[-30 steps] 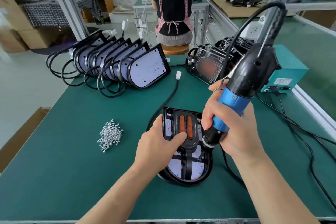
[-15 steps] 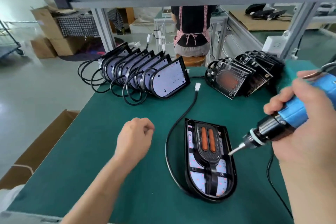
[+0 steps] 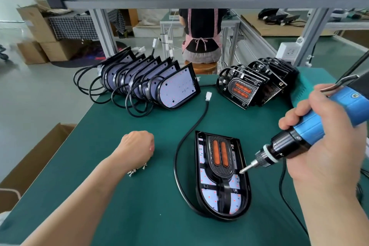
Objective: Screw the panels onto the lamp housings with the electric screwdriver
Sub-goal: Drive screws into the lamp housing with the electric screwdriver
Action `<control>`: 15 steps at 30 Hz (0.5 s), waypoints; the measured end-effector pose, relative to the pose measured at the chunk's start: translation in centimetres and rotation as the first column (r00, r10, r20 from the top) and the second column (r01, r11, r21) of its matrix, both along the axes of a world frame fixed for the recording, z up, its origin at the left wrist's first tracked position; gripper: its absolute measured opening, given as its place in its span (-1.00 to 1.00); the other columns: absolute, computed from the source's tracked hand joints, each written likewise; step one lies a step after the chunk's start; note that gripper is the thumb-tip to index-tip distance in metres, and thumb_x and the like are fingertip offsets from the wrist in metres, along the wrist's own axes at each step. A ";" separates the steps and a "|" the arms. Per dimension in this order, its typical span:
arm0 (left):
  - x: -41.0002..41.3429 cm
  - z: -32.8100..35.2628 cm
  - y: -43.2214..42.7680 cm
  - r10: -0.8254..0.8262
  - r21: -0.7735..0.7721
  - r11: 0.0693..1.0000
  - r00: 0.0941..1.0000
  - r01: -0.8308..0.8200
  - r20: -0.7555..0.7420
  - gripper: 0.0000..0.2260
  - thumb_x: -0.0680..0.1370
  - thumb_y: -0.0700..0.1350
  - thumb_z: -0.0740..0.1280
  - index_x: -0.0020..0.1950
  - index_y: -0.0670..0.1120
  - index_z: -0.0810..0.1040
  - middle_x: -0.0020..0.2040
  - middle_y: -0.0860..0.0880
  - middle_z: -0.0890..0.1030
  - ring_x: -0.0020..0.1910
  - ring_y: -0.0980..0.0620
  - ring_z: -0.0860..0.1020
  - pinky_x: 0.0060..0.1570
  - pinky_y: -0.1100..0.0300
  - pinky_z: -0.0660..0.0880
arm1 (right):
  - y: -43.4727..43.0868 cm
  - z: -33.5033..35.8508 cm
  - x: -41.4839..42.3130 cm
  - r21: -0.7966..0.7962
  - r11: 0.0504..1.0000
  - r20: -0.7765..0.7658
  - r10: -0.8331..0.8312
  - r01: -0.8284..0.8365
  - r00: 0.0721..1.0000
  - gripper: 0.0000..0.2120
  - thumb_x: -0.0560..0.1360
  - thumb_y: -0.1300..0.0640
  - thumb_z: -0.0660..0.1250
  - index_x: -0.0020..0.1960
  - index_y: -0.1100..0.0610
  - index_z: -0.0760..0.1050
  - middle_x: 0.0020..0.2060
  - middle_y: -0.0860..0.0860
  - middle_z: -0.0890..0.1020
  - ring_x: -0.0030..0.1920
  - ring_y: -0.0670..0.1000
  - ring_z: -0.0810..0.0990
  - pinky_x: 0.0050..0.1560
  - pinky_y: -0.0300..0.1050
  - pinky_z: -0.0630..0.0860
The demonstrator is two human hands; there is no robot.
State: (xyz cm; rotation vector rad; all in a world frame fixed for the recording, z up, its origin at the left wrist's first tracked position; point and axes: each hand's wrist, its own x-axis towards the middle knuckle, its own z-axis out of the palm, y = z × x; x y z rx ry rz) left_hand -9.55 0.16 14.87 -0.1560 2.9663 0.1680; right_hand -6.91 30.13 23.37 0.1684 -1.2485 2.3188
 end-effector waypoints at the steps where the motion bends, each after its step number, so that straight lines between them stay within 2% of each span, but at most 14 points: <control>1: 0.1 -0.1 0.1 0.005 0.000 1.000 1.000 -0.005 -0.017 -0.88 0.55 -0.21 0.25 -0.09 -0.01 0.52 0.02 -0.01 0.62 0.07 -0.09 0.54 0.05 0.12 0.42 | 0.0 0.1 0.0 0.006 1.000 0.004 -0.004 0.004 1.000 -0.85 0.44 0.16 0.39 -0.04 0.07 0.46 -0.36 0.01 0.44 -0.41 0.01 0.44 -0.30 -0.17 0.45; 3: 0.4 -0.2 0.1 0.036 0.066 0.997 0.993 -0.029 -0.111 -0.89 0.57 -0.22 0.23 -0.11 -0.04 0.48 -0.01 -0.03 0.59 0.04 -0.11 0.52 0.02 0.10 0.42 | -0.2 0.2 0.1 0.018 1.000 0.002 -0.014 0.014 1.000 -0.84 0.42 0.16 0.40 -0.04 0.08 0.46 -0.35 0.01 0.44 -0.40 0.02 0.44 -0.30 -0.16 0.46; 4: 0.6 -0.1 0.3 0.070 0.149 0.988 0.979 -0.042 -0.189 -0.89 0.57 -0.22 0.23 -0.13 -0.06 0.47 -0.07 -0.01 0.58 0.00 -0.10 0.52 -0.03 0.10 0.43 | -0.3 0.3 0.1 0.018 1.000 -0.001 -0.022 0.022 1.000 -0.85 0.42 0.16 0.40 -0.05 0.08 0.46 -0.35 0.01 0.44 -0.40 0.02 0.44 -0.31 -0.15 0.45; 6: 1.5 0.5 1.0 0.172 0.379 0.924 0.933 -0.041 -0.317 -0.89 0.55 -0.20 0.29 -0.16 -0.04 0.50 -0.23 0.05 0.61 -0.17 0.00 0.55 -0.18 0.15 0.45 | -0.6 0.4 0.0 0.000 0.999 -0.006 -0.042 0.042 0.999 -0.87 0.45 0.19 0.39 -0.05 0.09 0.46 -0.37 0.02 0.44 -0.42 0.02 0.43 -0.31 -0.16 0.45; 7: 2.0 1.1 1.8 0.224 0.513 0.858 0.916 -0.024 -0.333 -0.88 0.53 -0.19 0.34 -0.19 -0.01 0.54 -0.29 0.05 0.63 -0.27 0.07 0.55 -0.26 0.21 0.46 | -0.8 0.5 -0.1 -0.017 0.998 -0.007 -0.057 0.057 0.998 -0.87 0.47 0.21 0.38 -0.05 0.10 0.45 -0.38 0.01 0.44 -0.43 0.02 0.43 -0.32 -0.16 0.44; 8: 2.7 1.7 2.8 0.268 0.654 0.757 0.913 -0.003 -0.306 -0.87 0.51 -0.18 0.38 -0.21 -0.01 0.58 -0.31 0.05 0.66 -0.33 0.12 0.55 -0.30 0.27 0.47 | -1.2 0.6 -0.2 -0.039 0.996 -0.004 -0.075 0.074 0.997 -0.87 0.48 0.23 0.37 -0.03 0.12 0.44 -0.39 0.01 0.43 -0.44 0.02 0.43 -0.32 -0.17 0.44; 9: 3.4 2.3 3.9 0.290 0.790 0.613 0.926 0.015 -0.243 -0.88 0.50 -0.20 0.42 -0.21 -0.03 0.63 -0.30 0.03 0.68 -0.34 0.14 0.58 -0.30 0.32 0.48 | -1.5 0.8 -0.4 -0.063 0.994 0.003 -0.094 0.094 0.996 -0.86 0.50 0.24 0.37 -0.01 0.15 0.42 -0.40 0.00 0.43 -0.45 0.01 0.43 -0.33 -0.17 0.44; 11: 4.6 3.0 6.1 0.255 0.961 0.278 0.963 0.011 -0.084 -0.88 0.48 -0.26 0.46 -0.18 -0.05 0.70 -0.24 -0.07 0.72 -0.28 0.12 0.63 -0.19 0.33 0.53 | -2.2 1.4 -0.9 -0.114 0.985 0.019 -0.127 0.128 0.992 -0.81 0.52 0.23 0.37 0.03 0.20 0.37 -0.41 -0.01 0.43 -0.46 -0.01 0.43 -0.35 -0.17 0.44; 13: 5.6 3.2 7.9 0.172 0.998 0.037 0.984 -0.045 0.038 -0.89 0.42 -0.22 0.50 -0.12 -0.04 0.74 -0.18 -0.13 0.73 -0.21 0.09 0.65 -0.10 0.27 0.55 | -2.8 2.0 -1.3 -0.161 0.976 0.035 -0.141 0.145 0.989 -0.79 0.54 0.23 0.37 0.05 0.23 0.34 -0.41 -0.02 0.44 -0.48 -0.02 0.43 -0.37 -0.18 0.44; 15: 6.2 3.1 9.0 0.109 0.991 -0.099 0.989 -0.088 0.099 -0.81 0.32 -0.15 0.50 -0.08 -0.07 0.76 -0.15 -0.14 0.73 -0.17 0.08 0.65 -0.08 0.27 0.56 | -3.3 2.5 -1.5 -0.197 0.971 0.047 -0.128 0.135 0.991 -0.82 0.57 0.25 0.35 0.04 0.23 0.35 -0.42 -0.01 0.44 -0.49 -0.03 0.42 -0.39 -0.19 0.44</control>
